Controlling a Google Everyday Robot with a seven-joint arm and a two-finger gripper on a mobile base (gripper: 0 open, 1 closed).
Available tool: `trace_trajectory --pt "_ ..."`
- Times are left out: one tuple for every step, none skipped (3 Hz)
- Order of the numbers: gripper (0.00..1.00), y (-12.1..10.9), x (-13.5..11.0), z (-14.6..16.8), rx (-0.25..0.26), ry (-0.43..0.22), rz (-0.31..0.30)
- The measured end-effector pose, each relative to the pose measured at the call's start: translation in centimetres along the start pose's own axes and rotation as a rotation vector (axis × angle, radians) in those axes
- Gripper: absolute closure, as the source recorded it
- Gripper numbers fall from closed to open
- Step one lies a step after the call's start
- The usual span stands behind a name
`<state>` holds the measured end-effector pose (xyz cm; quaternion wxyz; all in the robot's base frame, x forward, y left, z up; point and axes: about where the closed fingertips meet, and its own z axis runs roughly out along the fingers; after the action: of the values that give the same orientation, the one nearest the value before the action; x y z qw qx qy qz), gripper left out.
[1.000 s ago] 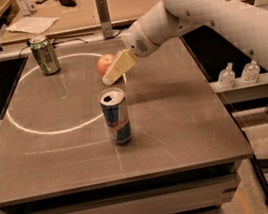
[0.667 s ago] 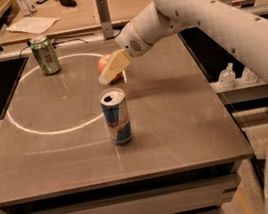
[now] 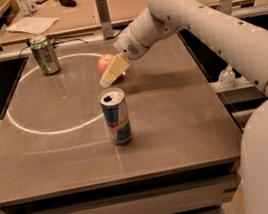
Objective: Pick apple
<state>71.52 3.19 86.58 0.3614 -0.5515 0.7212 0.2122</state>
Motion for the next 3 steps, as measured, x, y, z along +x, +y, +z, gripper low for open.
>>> trace_trajectory --pt "0.00 -0.5 0.4 0.7 -0.001 0.015 -0.001" --pt "0.16 -0.1 0.2 1.7 -0.018 0.009 -0.002" --pt "0.41 0.1 -0.5 2.5 -0.051 -0.022 -0.017"
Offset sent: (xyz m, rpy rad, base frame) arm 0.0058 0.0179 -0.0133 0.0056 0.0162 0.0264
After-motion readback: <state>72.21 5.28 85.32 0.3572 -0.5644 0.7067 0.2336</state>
